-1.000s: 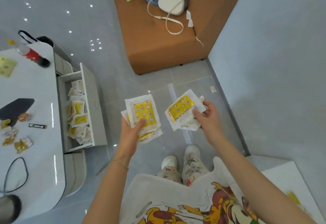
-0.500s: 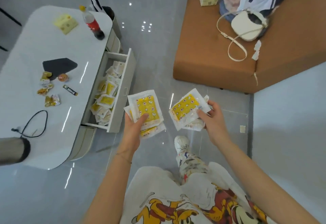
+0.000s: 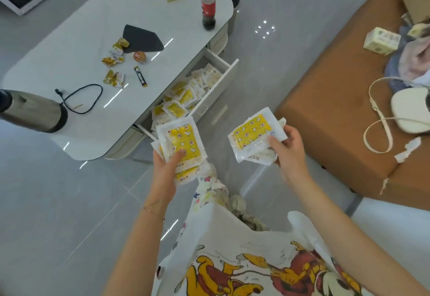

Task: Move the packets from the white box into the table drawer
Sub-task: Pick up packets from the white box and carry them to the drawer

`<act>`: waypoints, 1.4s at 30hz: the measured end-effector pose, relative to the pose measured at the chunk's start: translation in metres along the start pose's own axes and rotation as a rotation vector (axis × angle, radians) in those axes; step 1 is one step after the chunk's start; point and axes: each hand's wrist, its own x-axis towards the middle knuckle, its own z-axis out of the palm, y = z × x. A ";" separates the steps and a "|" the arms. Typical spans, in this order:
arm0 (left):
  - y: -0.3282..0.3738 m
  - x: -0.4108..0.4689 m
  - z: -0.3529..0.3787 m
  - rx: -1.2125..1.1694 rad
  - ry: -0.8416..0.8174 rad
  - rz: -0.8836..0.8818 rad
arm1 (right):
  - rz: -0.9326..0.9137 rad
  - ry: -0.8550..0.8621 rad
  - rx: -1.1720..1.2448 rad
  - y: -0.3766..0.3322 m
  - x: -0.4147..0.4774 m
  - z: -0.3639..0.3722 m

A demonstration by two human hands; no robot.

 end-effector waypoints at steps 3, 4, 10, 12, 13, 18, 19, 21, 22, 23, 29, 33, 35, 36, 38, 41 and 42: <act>0.010 0.024 -0.008 -0.049 0.039 -0.014 | 0.006 -0.031 -0.022 -0.014 0.030 0.026; 0.014 0.033 -0.011 -0.059 0.049 -0.018 | 0.009 -0.036 -0.030 -0.019 0.041 0.036; 0.046 0.094 -0.032 -0.100 0.127 -0.020 | 0.061 -0.073 -0.053 -0.042 0.108 0.107; 0.057 0.115 -0.038 -0.111 0.154 -0.029 | 0.089 -0.100 -0.077 -0.045 0.126 0.131; 0.062 0.125 -0.041 -0.117 0.169 -0.038 | 0.102 -0.111 -0.092 -0.045 0.134 0.142; 0.066 0.177 -0.047 -0.160 0.208 -0.102 | 0.138 -0.147 -0.204 -0.039 0.180 0.187; 0.064 0.188 -0.048 -0.173 0.223 -0.120 | 0.150 -0.151 -0.232 -0.034 0.193 0.196; 0.052 0.216 -0.049 -0.192 0.243 -0.161 | 0.175 -0.174 -0.280 -0.020 0.223 0.217; 0.043 0.233 -0.051 -0.189 0.254 -0.190 | 0.189 -0.189 -0.309 -0.009 0.240 0.227; 0.032 0.252 -0.053 -0.191 0.270 -0.218 | 0.196 -0.201 -0.342 0.004 0.258 0.239; -0.057 0.394 -0.073 -0.141 0.348 -0.223 | 0.191 -0.301 -0.528 0.113 0.384 0.312; -0.098 0.474 -0.095 -0.058 0.512 -0.173 | 0.189 -0.385 -0.631 0.181 0.450 0.356; -0.120 0.506 -0.106 -0.046 0.597 -0.118 | 0.206 -0.433 -0.703 0.209 0.469 0.376; -0.127 0.516 -0.110 -0.035 0.623 -0.081 | 0.207 -0.453 -0.725 0.218 0.475 0.383; -0.141 0.527 -0.116 0.034 0.663 -0.015 | 0.197 -0.492 -0.765 0.232 0.480 0.391; -0.151 0.528 -0.115 0.080 0.696 0.032 | 0.172 -0.510 -0.813 0.238 0.478 0.389; -0.149 0.525 -0.111 0.087 0.709 0.022 | 0.150 -0.517 -0.842 0.236 0.476 0.386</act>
